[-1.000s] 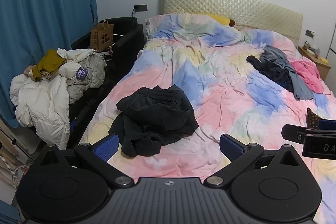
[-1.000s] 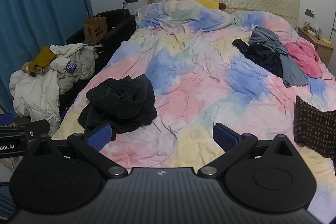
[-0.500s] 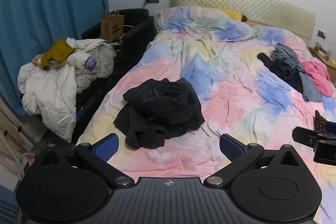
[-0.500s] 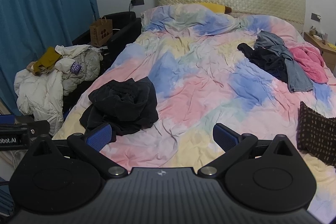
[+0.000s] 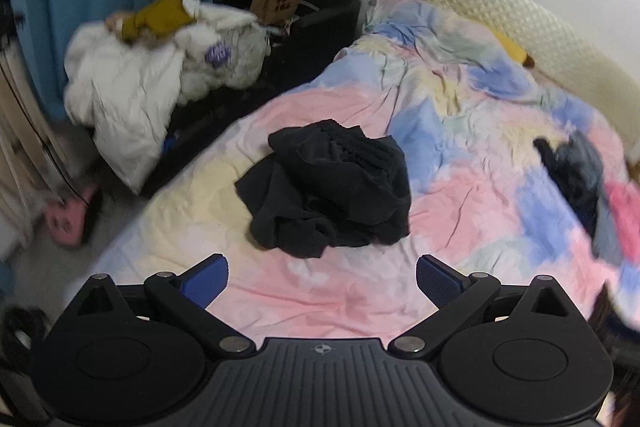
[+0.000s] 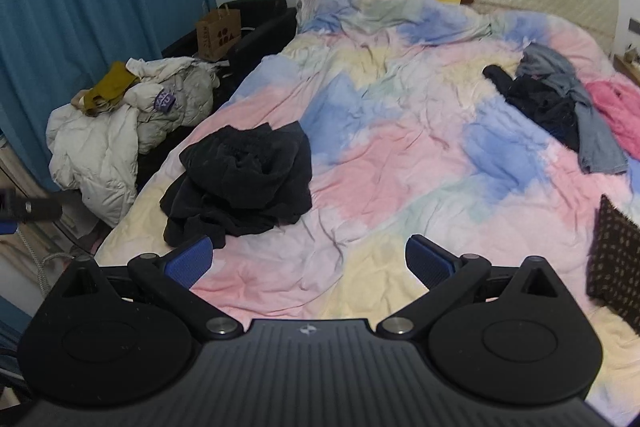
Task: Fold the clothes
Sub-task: 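Grasp the sweatpants cuff with the left tool while the right tool grasps the other cuff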
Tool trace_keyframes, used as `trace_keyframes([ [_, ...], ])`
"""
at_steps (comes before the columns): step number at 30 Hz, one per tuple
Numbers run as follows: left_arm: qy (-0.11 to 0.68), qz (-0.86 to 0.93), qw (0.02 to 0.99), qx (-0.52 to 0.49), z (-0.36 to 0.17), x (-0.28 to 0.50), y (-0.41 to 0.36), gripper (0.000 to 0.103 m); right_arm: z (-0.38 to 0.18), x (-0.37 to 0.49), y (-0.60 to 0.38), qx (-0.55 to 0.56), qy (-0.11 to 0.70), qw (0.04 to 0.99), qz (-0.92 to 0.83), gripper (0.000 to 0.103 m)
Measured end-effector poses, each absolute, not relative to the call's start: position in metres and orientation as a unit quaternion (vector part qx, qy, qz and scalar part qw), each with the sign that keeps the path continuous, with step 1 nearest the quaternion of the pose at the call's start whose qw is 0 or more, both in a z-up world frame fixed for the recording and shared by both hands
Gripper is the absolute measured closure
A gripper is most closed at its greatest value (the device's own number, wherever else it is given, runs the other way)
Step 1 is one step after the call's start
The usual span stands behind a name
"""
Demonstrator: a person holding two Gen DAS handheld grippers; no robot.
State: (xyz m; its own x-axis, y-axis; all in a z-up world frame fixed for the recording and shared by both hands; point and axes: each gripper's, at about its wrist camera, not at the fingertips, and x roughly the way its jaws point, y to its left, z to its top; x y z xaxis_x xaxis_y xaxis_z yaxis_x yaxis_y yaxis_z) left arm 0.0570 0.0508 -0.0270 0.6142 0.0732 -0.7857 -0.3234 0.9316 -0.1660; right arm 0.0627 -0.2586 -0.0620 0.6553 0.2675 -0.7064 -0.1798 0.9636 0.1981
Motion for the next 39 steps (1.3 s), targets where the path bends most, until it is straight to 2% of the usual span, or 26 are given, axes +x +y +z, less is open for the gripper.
trace_keyframes([
  [3, 0.436, 0.102, 0.872, -0.198, -0.038, 0.094, 0.083, 0.002, -0.069, 0.073, -0.249, 0.054, 0.406, 0.905, 0.117, 0.000],
  [12, 0.473, 0.067, 0.847, -0.233, -0.104, 0.258, 0.163, 0.003, -0.086, 0.113, -0.204, 0.054, 0.438, 0.896, 0.044, 0.000],
  [14, 0.475, 0.072, 0.849, -0.221, -0.121, 0.298, 0.173, 0.014, -0.091, 0.124, -0.192, 0.062, 0.449, 0.891, 0.031, 0.000],
  [18, 0.475, 0.075, 0.860, -0.171, -0.158, 0.378, 0.176, 0.013, -0.099, 0.145, -0.168, 0.092, 0.457, 0.885, 0.014, 0.000],
  [23, 0.505, 0.065, 0.847, -0.155, -0.218, 0.468, 0.175, 0.013, -0.121, 0.169, -0.141, 0.090, 0.487, 0.869, -0.016, 0.000],
  [30, 0.519, 0.082, 0.846, -0.093, -0.285, 0.552, 0.167, 0.014, -0.138, 0.174, -0.137, 0.073, 0.498, 0.861, -0.075, 0.000],
  [35, 0.560, 0.080, 0.818, -0.104, -0.320, 0.572, 0.176, 0.036, -0.144, 0.168, -0.140, 0.079, 0.519, 0.845, -0.105, 0.000],
  [36, 0.563, 0.079, 0.816, -0.100, -0.323, 0.570, 0.177, 0.038, -0.143, 0.167, -0.139, 0.078, 0.520, 0.844, -0.107, 0.000],
  [39, 0.554, 0.075, 0.825, -0.077, -0.319, 0.556, 0.173, 0.054, -0.141, 0.164, -0.138, 0.070, 0.519, 0.845, -0.106, 0.000],
])
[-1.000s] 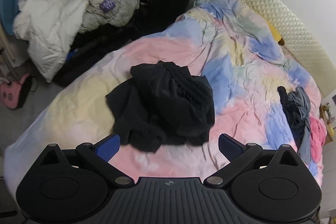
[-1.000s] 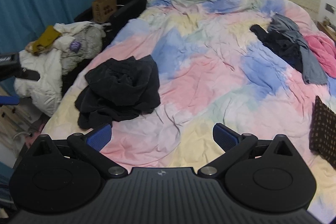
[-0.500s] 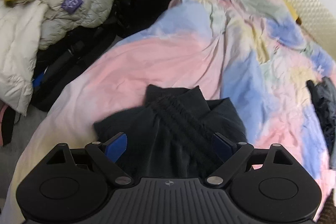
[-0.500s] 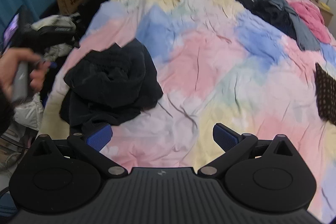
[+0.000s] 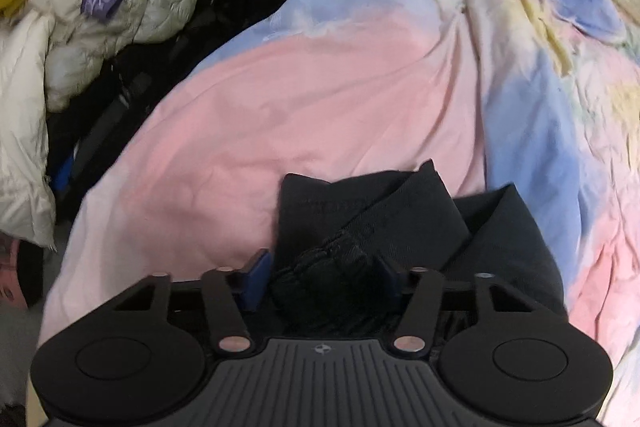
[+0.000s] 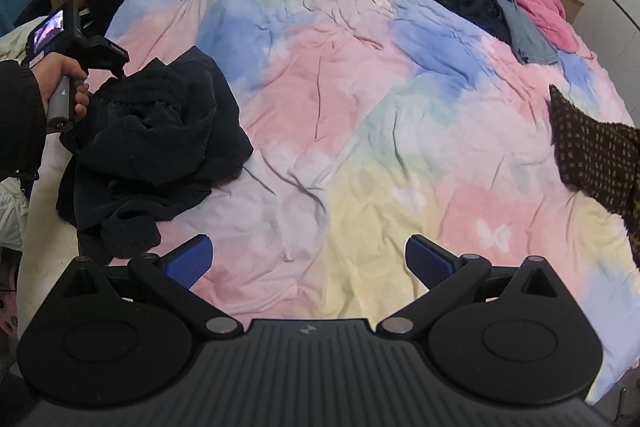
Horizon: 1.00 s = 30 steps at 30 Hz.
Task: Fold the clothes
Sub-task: 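Grasp the sweatpants cuff with the left tool while the right tool grasps the other cuff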
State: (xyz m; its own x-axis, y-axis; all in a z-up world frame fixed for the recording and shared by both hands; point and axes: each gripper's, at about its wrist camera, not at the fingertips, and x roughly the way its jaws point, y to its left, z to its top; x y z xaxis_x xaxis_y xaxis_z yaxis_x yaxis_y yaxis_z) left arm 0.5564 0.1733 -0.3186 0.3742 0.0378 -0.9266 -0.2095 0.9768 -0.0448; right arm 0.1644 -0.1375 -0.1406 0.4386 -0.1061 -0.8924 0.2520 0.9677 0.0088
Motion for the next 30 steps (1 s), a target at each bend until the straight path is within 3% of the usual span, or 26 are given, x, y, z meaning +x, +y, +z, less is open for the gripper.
trace_keyframes([
  [2, 0.540, 0.073, 0.836, -0.071, -0.308, 0.544, 0.173, 0.065, -0.140, 0.164, -0.137, 0.072, 0.519, 0.845, -0.106, 0.000],
  [7, 0.505, 0.061, 0.856, -0.091, -0.264, 0.500, 0.188, 0.075, -0.128, 0.158, -0.133, 0.080, 0.509, 0.852, -0.095, 0.000],
  [10, 0.488, 0.053, 0.864, -0.117, -0.234, 0.461, 0.199, 0.086, -0.120, 0.152, -0.127, 0.063, 0.498, 0.861, -0.083, 0.000],
  [21, 0.460, 0.063, 0.856, -0.225, -0.192, 0.265, 0.209, 0.087, -0.107, 0.157, -0.120, 0.070, 0.471, 0.879, 0.007, 0.000],
  [30, 0.504, 0.119, 0.804, -0.294, -0.222, 0.172, 0.223, 0.086, -0.106, 0.182, -0.110, 0.044, 0.453, 0.882, 0.119, 0.001],
])
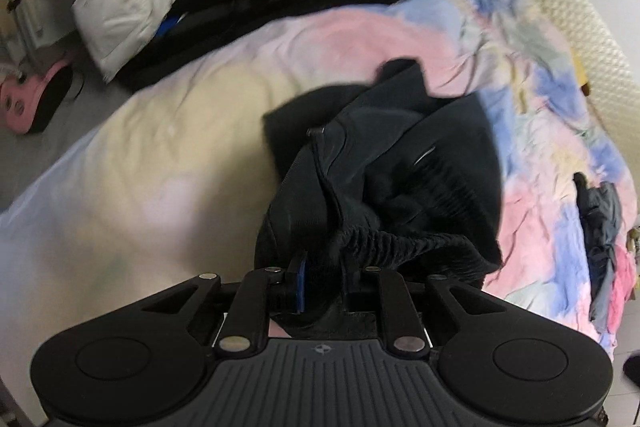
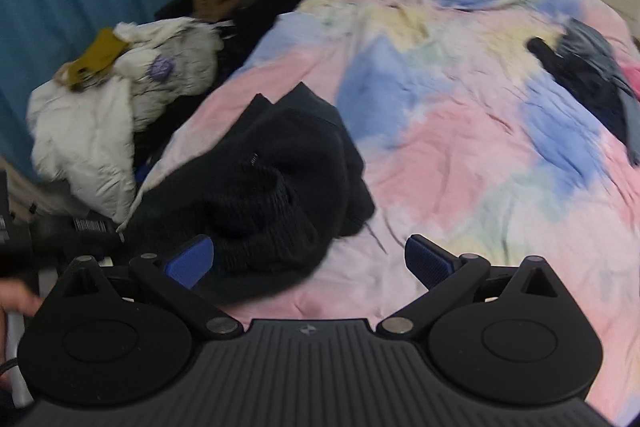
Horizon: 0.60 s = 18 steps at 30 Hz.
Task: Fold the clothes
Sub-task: 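Grasp the sweatpants cuff with the left tool while the right tool grasps the other cuff, then lift the sweatpants with both tools, pulling the cuffs apart to shake them out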
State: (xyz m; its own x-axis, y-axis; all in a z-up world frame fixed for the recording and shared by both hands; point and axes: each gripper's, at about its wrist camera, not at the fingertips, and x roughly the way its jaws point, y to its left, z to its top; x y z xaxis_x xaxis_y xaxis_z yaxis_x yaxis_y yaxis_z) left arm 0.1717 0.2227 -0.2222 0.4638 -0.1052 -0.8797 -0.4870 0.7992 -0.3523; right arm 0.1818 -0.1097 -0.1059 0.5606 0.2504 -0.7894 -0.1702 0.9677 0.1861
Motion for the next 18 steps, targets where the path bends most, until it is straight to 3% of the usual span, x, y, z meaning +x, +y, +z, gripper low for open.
trace_keyframes([
  [6, 0.504, 0.117, 0.799, -0.306, -0.235, 0.158, 0.232, 0.085, -0.132, 0.224, -0.097, 0.024, 0.460, 0.870, 0.176, 0.003],
  [9, 0.513, 0.117, 0.798, -0.294, -0.238, 0.158, 0.230, 0.084, -0.153, 0.253, -0.088, -0.016, 0.473, 0.860, 0.194, 0.019],
  [11, 0.516, 0.117, 0.797, -0.292, -0.241, 0.157, 0.230, 0.083, -0.162, 0.274, -0.085, -0.018, 0.481, 0.854, 0.199, 0.042],
  [12, 0.517, 0.118, 0.796, -0.291, -0.242, 0.157, 0.230, 0.083, -0.165, 0.285, -0.083, -0.013, 0.482, 0.852, 0.204, 0.046],
  [18, 0.526, 0.124, 0.790, -0.289, -0.251, 0.155, 0.232, 0.080, -0.191, 0.339, -0.056, -0.030, 0.519, 0.819, 0.244, 0.048],
])
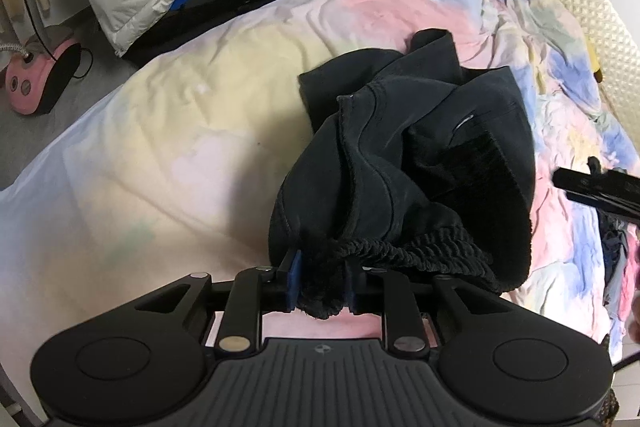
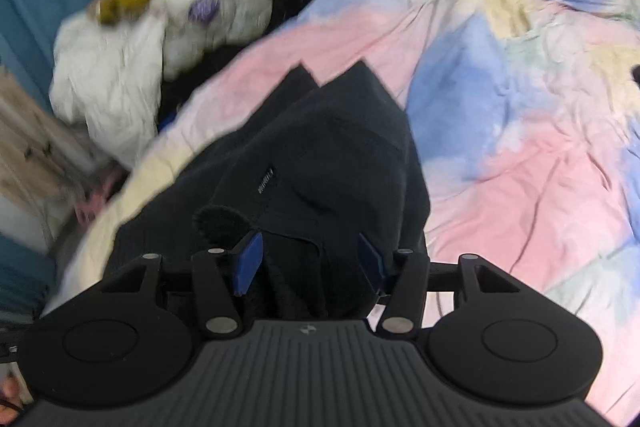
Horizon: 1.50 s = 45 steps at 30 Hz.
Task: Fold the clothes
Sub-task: 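Lift the sweatpants with both tools, pulling the cuffs apart to shake them out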
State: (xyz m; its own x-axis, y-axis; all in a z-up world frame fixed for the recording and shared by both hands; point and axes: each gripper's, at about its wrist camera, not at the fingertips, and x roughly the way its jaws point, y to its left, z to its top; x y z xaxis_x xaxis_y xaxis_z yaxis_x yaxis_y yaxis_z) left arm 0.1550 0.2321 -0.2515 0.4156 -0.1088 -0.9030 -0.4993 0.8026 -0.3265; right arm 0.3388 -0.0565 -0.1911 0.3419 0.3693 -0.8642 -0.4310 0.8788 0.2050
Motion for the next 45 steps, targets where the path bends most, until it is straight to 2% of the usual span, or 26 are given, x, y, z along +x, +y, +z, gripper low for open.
trace_keyframes([
  [5, 0.537, 0.133, 0.779, -0.295, -0.262, 0.153, 0.238, 0.078, -0.217, 0.353, -0.015, -0.117, 0.542, 0.780, 0.289, 0.050],
  [9, 0.547, 0.138, 0.771, -0.295, -0.269, 0.153, 0.239, 0.077, -0.236, 0.356, 0.002, -0.139, 0.558, 0.758, 0.307, 0.050],
  [12, 0.555, 0.140, 0.764, -0.297, -0.275, 0.154, 0.239, 0.076, -0.243, 0.351, 0.014, -0.147, 0.552, 0.749, 0.336, 0.048],
  [14, 0.560, 0.141, 0.760, -0.297, -0.279, 0.154, 0.239, 0.074, -0.243, 0.345, 0.025, -0.150, 0.540, 0.743, 0.366, 0.050],
  [18, 0.571, 0.145, 0.754, -0.292, -0.288, 0.156, 0.237, 0.073, -0.252, 0.330, 0.051, -0.205, 0.521, 0.742, 0.368, 0.051],
  [20, 0.574, 0.145, 0.752, -0.290, -0.292, 0.156, 0.238, 0.064, -0.256, 0.326, 0.054, -0.202, 0.522, 0.751, 0.351, 0.064],
  [22, 0.577, 0.151, 0.746, -0.296, -0.297, 0.153, 0.240, 0.051, -0.254, 0.324, 0.048, -0.173, 0.521, 0.767, 0.332, 0.073],
  [23, 0.577, 0.156, 0.743, -0.302, -0.299, 0.151, 0.242, 0.049, -0.249, 0.324, 0.040, -0.150, 0.520, 0.778, 0.319, 0.075],
  [26, 0.577, 0.159, 0.735, -0.318, -0.308, 0.146, 0.247, 0.049, -0.237, 0.330, 0.009, -0.056, 0.516, 0.810, 0.273, 0.086],
  [31, 0.573, 0.146, 0.737, -0.327, -0.314, 0.146, 0.246, 0.049, -0.213, 0.319, -0.056, 0.066, 0.498, 0.844, 0.187, 0.093],
  [37, 0.563, 0.118, 0.751, -0.326, -0.319, 0.151, 0.241, 0.065, -0.200, 0.297, -0.119, 0.118, 0.481, 0.863, 0.100, 0.094],
  [38, 0.561, 0.119, 0.748, -0.335, -0.321, 0.150, 0.242, 0.082, -0.198, 0.292, -0.127, 0.124, 0.477, 0.866, 0.089, 0.095],
  [39, 0.558, 0.119, 0.746, -0.342, -0.321, 0.147, 0.243, 0.087, -0.196, 0.286, -0.135, 0.129, 0.473, 0.868, 0.078, 0.095],
  [45, 0.513, 0.101, 0.784, -0.334, -0.284, 0.119, 0.226, 0.093, -0.191, 0.257, -0.166, 0.158, 0.443, 0.881, 0.044, 0.096],
])
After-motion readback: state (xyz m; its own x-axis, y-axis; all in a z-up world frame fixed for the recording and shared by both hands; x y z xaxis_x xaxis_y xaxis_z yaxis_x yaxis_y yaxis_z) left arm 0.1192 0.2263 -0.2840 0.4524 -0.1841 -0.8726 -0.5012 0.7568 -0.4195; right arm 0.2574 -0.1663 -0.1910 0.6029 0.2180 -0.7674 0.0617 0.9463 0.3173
